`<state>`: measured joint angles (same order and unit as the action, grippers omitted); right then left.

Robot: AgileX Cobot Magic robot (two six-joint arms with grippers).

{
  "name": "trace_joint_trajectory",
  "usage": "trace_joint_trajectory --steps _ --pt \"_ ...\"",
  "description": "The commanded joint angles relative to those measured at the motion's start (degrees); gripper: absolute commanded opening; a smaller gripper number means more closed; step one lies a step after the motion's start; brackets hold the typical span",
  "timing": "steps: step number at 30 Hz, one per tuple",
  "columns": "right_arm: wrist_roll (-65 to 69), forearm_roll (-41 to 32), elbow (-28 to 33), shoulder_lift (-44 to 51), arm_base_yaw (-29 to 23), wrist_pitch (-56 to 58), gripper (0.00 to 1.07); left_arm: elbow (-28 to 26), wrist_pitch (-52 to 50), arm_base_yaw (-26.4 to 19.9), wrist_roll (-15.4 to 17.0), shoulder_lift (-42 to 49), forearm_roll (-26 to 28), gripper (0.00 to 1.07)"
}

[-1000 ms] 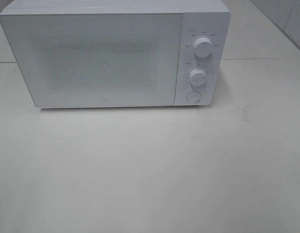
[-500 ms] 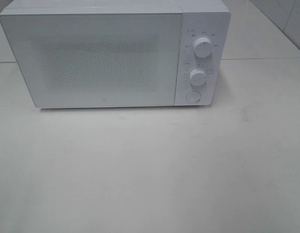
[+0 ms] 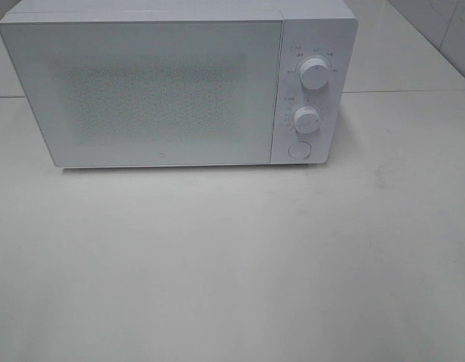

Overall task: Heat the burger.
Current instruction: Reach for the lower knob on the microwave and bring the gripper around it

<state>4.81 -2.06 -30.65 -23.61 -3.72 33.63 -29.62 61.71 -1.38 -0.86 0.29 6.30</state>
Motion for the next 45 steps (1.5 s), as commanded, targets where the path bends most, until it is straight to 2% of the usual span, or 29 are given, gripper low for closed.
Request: trace_joint_trajectory --steps 1,23,41,44,45 --pt "0.40 -0.29 -0.23 -2.41 0.23 -3.50 0.82 0.06 -0.40 -0.06 -0.11 1.32 0.06 1.01" --pt "0.63 -0.63 -0.23 -26.36 0.23 -24.47 0.77 0.06 -0.40 -0.06 -0.11 1.32 0.06 1.01" --pt "1.55 -0.40 -0.23 -38.50 0.23 -38.45 0.77 0.06 -0.40 -0.06 -0.11 1.32 0.06 1.01" --pt "1.49 -0.40 0.46 -40.11 0.23 -41.88 0.77 0.06 -0.40 -0.06 -0.11 1.32 0.06 1.01" --pt "1.49 -0.40 2.23 -40.51 0.23 -46.18 0.77 0.06 -0.40 -0.06 -0.11 1.32 0.06 1.01"
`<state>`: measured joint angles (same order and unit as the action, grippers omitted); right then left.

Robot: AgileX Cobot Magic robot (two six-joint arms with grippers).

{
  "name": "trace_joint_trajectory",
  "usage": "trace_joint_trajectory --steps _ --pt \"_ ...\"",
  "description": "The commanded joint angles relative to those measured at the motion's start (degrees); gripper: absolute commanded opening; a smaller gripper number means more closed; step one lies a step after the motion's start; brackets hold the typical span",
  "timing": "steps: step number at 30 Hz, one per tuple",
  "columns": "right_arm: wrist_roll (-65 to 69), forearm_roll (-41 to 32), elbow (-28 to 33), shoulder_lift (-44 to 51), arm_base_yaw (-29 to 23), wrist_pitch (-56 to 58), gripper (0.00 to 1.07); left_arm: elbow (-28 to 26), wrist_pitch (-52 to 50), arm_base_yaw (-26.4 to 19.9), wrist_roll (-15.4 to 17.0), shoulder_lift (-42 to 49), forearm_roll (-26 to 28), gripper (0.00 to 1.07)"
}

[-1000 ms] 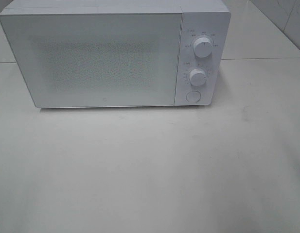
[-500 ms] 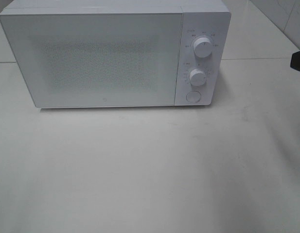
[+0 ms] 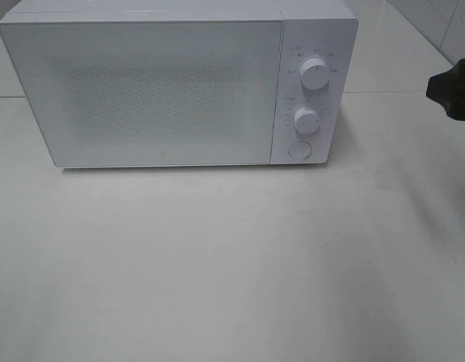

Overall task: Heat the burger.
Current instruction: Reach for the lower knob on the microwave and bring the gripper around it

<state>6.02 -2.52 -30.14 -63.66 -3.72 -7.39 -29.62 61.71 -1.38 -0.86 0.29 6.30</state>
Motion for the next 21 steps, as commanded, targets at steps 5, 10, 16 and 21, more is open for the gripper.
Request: trace_joint_trajectory --steps 5,10,16,21 --pt "0.23 -0.06 6.53 -0.46 0.23 -14.84 0.77 0.06 -0.40 -0.06 -0.11 1.32 0.06 1.01" --pt "-1.38 -0.69 10.77 -0.46 0.23 -22.00 0.77 0.06 -0.40 -0.06 -0.11 1.32 0.06 1.01" --pt "-4.64 -3.67 15.99 -0.46 0.23 -31.46 0.77 0.06 -0.40 -0.06 -0.11 1.32 0.06 1.01" --pt "-6.02 -7.85 19.37 -0.46 0.23 -37.01 0.77 0.06 -0.40 -0.06 -0.11 1.32 0.06 1.01"
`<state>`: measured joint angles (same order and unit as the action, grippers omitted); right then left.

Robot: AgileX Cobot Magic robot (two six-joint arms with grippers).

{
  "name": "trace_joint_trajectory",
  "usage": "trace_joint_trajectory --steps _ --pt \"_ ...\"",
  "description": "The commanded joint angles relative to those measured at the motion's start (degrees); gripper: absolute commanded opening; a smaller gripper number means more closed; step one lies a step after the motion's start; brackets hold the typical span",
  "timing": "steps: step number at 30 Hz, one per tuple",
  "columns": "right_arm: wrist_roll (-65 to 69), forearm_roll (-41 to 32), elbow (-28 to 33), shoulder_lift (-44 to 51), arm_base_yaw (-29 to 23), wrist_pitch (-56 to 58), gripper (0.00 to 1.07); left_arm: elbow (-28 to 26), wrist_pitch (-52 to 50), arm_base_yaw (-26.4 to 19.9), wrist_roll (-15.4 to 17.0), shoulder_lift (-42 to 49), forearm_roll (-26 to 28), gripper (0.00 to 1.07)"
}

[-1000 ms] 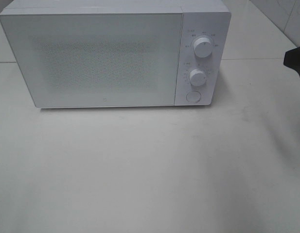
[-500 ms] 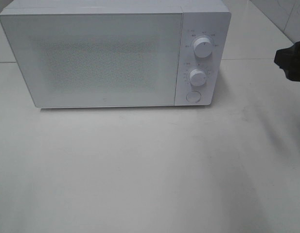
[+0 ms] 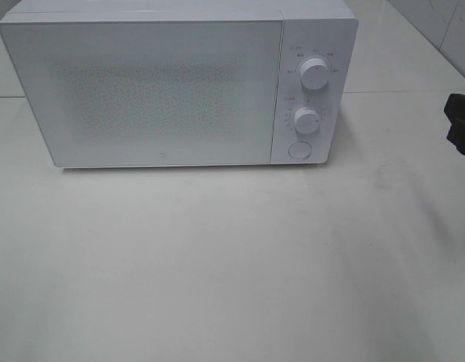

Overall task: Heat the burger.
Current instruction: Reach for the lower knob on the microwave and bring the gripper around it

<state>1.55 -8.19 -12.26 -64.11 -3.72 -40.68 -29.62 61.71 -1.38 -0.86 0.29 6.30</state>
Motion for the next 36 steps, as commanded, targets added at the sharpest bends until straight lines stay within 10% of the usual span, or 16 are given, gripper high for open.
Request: trace_joint_trajectory --steps 1,13,36 --pt "-2.18 -3.09 2.23 0.00 0.23 -4.98 0.77 0.06 -0.40 -0.06 -0.11 1.32 0.06 1.01" --pt "-3.44 -7.28 5.67 0.00 -3.21 -10.54 0.77 0.06 -0.40 -0.06 -0.11 1.32 0.06 1.01" --pt "-16.56 -38.79 3.67 -23.32 -35.07 -33.58 0.77 0.06 -0.40 -0.06 -0.11 0.34 0.06 1.01"
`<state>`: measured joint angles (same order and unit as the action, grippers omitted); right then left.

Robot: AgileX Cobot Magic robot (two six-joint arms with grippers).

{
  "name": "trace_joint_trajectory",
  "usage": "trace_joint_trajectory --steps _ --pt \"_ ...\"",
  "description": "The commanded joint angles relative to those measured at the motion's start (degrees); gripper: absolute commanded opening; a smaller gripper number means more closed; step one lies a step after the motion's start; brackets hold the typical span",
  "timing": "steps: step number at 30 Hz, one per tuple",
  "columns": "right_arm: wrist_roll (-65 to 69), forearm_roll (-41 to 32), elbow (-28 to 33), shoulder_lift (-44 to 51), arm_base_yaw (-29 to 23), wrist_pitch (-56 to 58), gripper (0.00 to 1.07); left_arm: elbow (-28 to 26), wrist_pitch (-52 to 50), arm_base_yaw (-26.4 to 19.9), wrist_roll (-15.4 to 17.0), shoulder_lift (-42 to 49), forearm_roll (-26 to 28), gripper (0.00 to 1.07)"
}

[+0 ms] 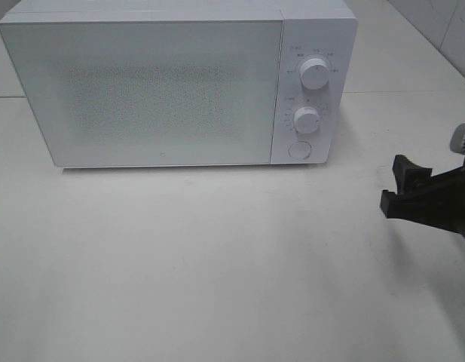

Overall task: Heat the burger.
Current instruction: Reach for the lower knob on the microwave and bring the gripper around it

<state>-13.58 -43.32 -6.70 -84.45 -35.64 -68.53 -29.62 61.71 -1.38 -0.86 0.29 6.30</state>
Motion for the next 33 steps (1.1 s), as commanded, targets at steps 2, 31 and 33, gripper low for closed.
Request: trace_joint_trajectory --steps 2,31,33 --pt "-3.04 -5.79 -3.78 -5.33 -5.50 -6.93 0.77 0.06 -0.40 -0.06 -0.11 0.34 0.06 1.01" --pt "-3.67 -10.31 -22.92 -20.86 -10.71 -8.59 0.76 0.06 -0.40 -0.06 -0.11 0.34 0.06 1.01" --pt "-3.50 -10.03 -24.29 -21.83 -10.54 -8.65 0.76 0.06 -0.40 -0.06 -0.11 0.34 0.06 1.01"
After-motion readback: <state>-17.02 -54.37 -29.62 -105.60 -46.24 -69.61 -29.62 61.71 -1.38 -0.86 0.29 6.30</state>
